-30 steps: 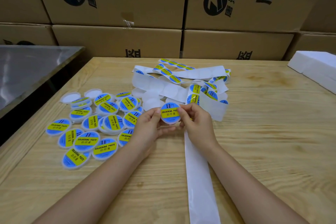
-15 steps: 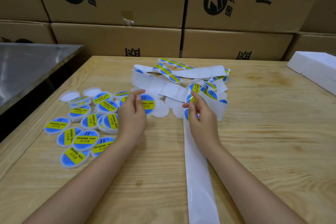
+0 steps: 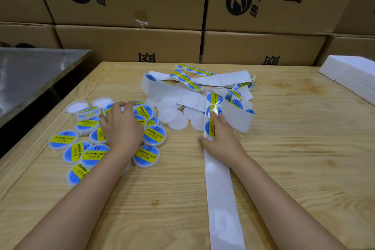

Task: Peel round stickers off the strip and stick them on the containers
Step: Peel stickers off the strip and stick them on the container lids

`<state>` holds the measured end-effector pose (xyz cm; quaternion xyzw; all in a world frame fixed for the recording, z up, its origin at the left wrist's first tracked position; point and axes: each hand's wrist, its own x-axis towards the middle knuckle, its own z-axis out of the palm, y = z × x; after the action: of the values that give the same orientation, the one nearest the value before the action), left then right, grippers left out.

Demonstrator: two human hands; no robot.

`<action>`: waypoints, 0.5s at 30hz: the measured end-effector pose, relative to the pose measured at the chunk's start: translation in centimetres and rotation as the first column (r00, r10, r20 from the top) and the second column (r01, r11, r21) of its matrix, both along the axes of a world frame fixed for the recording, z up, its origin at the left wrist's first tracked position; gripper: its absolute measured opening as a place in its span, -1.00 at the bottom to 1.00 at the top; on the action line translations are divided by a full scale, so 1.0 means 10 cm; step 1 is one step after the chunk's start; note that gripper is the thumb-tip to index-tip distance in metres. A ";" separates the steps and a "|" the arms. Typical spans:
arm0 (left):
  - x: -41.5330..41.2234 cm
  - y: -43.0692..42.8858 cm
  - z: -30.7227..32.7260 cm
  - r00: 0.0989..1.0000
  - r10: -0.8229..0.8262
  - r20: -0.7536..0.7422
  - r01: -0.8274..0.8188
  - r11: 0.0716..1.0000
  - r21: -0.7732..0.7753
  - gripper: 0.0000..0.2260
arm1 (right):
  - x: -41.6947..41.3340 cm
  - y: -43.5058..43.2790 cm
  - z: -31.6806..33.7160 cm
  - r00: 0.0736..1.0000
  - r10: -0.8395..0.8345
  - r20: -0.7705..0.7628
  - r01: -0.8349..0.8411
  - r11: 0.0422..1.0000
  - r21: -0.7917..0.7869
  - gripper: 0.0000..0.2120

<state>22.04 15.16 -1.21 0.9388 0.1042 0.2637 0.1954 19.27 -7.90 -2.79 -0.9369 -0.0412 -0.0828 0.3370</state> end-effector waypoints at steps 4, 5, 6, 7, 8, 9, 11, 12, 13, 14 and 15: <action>-0.04 -0.08 0.05 0.990 -0.114 0.081 0.107 0.990 0.091 -0.53 | -0.02 0.01 0.01 0.999 -0.027 -0.020 0.026 0.999 -0.025 -0.43; -0.05 -0.12 0.08 0.972 -0.193 0.131 0.181 0.978 0.103 -0.57 | -0.02 0.01 0.02 0.999 -0.040 0.017 0.039 0.999 0.012 -0.55; -0.08 -0.18 0.11 0.941 -0.289 0.178 0.272 0.955 0.117 -0.60 | -0.03 0.01 0.03 0.997 -0.059 0.058 0.055 0.997 0.061 -0.67; -0.11 -0.26 0.14 0.899 -0.384 0.210 0.366 0.923 0.121 -0.64 | -0.03 0.01 0.04 0.992 -0.085 0.090 0.075 0.991 0.108 -0.73; -0.15 -0.33 0.16 0.859 -0.465 0.216 0.454 0.885 0.103 -0.68 | -0.04 0.00 0.04 0.988 -0.108 0.109 0.092 0.985 0.148 -0.74; -0.20 -0.42 0.17 0.823 -0.533 0.198 0.531 0.845 0.065 -0.71 | -0.03 0.00 0.04 0.985 -0.128 0.115 0.106 0.978 0.182 -0.72; -0.29 -0.59 0.15 0.764 -0.634 0.122 0.639 0.769 -0.007 -0.77 | -0.02 -0.01 0.05 0.982 -0.157 0.106 0.126 0.960 0.250 -0.66; -0.34 -0.66 0.11 0.735 -0.674 0.074 0.677 0.736 -0.029 -0.79 | -0.01 -0.01 0.05 0.981 -0.169 0.100 0.134 0.949 0.284 -0.62; -0.38 -0.72 0.06 0.708 -0.705 0.031 0.706 0.707 -0.038 -0.80 | -0.01 -0.01 0.05 0.979 -0.181 0.094 0.141 0.935 0.326 -0.58; -0.41 -0.76 0.01 0.685 -0.728 -0.001 0.728 0.685 -0.033 -0.80 | 0.00 -0.01 0.05 0.978 -0.193 0.085 0.148 0.916 0.373 -0.54; -0.43 -0.80 -0.03 0.668 -0.744 -0.024 0.743 0.669 -0.022 -0.81 | 0.00 -0.01 0.04 0.975 -0.206 0.077 0.156 0.896 0.415 -0.51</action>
<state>17.77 7.21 -1.55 0.9029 -0.2827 0.1465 0.2890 19.28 -7.97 -2.35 -0.8393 0.0443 -0.1765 0.5123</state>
